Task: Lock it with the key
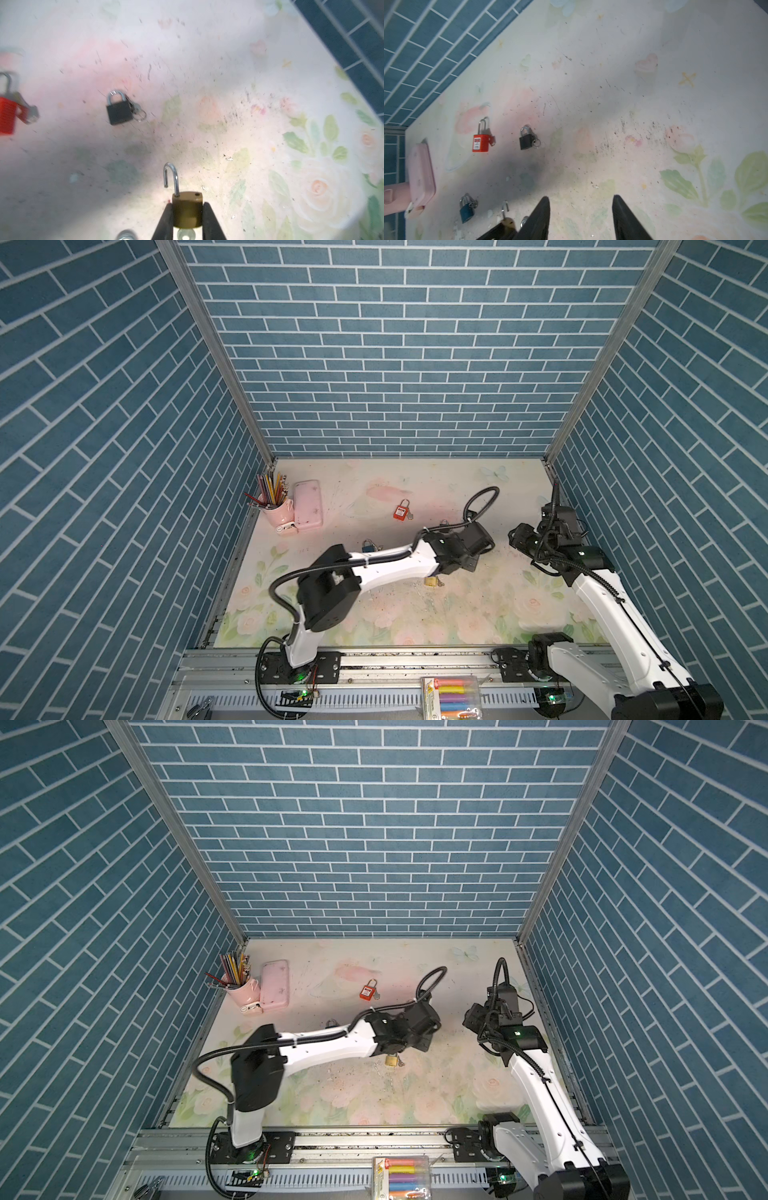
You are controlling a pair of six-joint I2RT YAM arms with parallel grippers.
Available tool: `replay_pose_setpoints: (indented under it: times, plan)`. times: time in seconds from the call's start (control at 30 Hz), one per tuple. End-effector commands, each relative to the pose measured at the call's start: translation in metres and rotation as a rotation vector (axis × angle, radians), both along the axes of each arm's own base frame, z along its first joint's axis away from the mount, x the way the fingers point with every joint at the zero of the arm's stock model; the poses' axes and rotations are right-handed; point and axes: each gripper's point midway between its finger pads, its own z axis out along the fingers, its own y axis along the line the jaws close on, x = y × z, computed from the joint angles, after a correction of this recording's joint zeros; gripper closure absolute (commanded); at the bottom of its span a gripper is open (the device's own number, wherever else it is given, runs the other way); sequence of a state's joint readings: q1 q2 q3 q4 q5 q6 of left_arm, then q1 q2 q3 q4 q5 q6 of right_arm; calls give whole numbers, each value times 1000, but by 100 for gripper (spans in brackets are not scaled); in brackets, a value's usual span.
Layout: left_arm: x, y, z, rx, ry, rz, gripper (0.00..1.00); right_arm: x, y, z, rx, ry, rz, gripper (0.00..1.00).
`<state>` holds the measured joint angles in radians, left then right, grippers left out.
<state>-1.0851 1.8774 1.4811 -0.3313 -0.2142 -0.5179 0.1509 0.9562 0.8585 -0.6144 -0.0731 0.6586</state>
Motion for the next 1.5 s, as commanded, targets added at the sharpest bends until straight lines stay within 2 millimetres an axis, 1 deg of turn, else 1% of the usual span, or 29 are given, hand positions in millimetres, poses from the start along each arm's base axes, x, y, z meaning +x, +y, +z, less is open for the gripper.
replay_pose_setpoints:
  times: [0.0, 0.07, 0.13, 0.2, 0.23, 0.27, 0.37, 0.47, 0.57, 0.67, 0.73, 0.83, 1.1, 1.3, 1.47]
  plan:
    - [21, 15, 37, -54, -179, -178, 90, -3, 21, 20, 59, -38, 135, 50]
    - [17, 30, 48, -74, -227, -279, 90, -4, 44, 36, 129, -108, 268, 50]
    - [8, 43, 59, -83, -288, -386, 90, -7, 64, 50, 207, -178, 376, 50]
    - [-7, 55, 65, -60, -375, -510, 89, -13, 85, 63, 294, -233, 498, 50]
    - [-15, 60, 63, -42, -407, -563, 89, -16, 92, 66, 323, -243, 539, 50]
    - [-24, 66, 65, -19, -458, -617, 88, -19, 99, 69, 342, -249, 586, 50]
    - [-43, 83, 63, 40, -584, -736, 87, -25, 115, 66, 325, -216, 674, 50]
    - [-56, 96, 60, 95, -688, -820, 87, -32, 133, 62, 291, -176, 755, 50]
    - [-60, 103, 55, 139, -724, -862, 87, -39, 154, 58, 278, -142, 826, 50]
    - [-63, 104, 51, 167, -718, -901, 87, -43, 172, 50, 255, -113, 874, 51]
    - [-63, 104, 52, 171, -723, -907, 87, -44, 183, 49, 242, -106, 899, 51]
    - [-64, 104, 58, 153, -738, -897, 87, -43, 191, 47, 222, -98, 911, 52]
    - [-62, 101, 70, 145, -755, -882, 87, -45, 200, 30, 187, -52, 923, 55]
    - [-60, 99, 73, 159, -765, -882, 87, -49, 205, 27, 193, -58, 945, 57]
    - [-58, 99, 73, 170, -767, -877, 87, -54, 205, 21, 192, -39, 955, 60]
